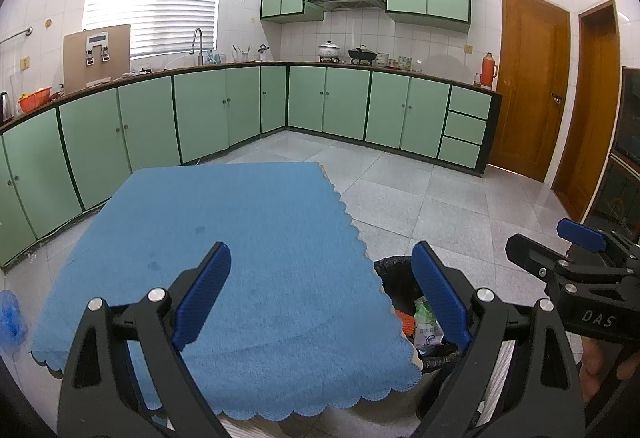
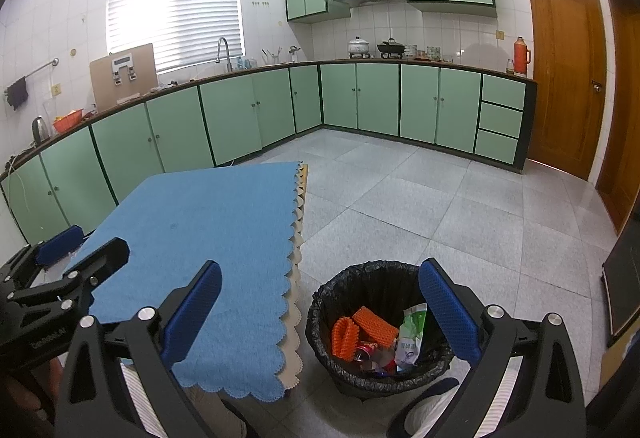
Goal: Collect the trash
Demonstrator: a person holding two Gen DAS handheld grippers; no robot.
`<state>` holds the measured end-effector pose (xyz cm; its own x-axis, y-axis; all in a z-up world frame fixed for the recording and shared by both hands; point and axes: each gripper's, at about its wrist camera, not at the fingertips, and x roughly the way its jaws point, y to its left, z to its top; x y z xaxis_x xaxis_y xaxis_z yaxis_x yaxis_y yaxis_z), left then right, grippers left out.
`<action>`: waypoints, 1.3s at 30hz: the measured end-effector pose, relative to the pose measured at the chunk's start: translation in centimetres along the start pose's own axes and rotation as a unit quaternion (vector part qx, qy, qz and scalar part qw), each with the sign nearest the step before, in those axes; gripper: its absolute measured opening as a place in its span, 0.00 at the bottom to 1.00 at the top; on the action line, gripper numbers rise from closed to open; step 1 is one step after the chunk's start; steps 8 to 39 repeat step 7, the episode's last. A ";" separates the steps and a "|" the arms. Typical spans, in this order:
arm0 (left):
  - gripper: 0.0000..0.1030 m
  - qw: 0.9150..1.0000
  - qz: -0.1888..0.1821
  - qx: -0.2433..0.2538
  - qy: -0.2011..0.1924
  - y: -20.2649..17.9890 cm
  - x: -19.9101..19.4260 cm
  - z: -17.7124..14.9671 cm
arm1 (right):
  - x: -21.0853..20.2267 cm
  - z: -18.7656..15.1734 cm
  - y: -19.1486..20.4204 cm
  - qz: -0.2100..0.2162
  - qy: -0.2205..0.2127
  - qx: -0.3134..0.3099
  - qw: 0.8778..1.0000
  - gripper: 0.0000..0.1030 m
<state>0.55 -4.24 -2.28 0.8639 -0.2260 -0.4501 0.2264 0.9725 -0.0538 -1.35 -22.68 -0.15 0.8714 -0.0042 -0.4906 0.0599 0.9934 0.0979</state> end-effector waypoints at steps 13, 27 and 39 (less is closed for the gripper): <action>0.86 1.000 0.001 -0.001 0.002 0.1 0.0 -0.1 | 0.1 0.0 -0.1 0.000 0.000 0.000 1.000 0.94; 0.86 1.000 0.001 -0.001 0.002 0.1 0.0 -0.1 | 0.1 0.0 -0.1 0.000 0.000 0.000 1.000 0.94; 0.86 1.000 0.001 -0.001 0.002 0.1 0.0 -0.1 | 0.1 0.0 -0.1 0.000 0.000 0.000 1.000 0.94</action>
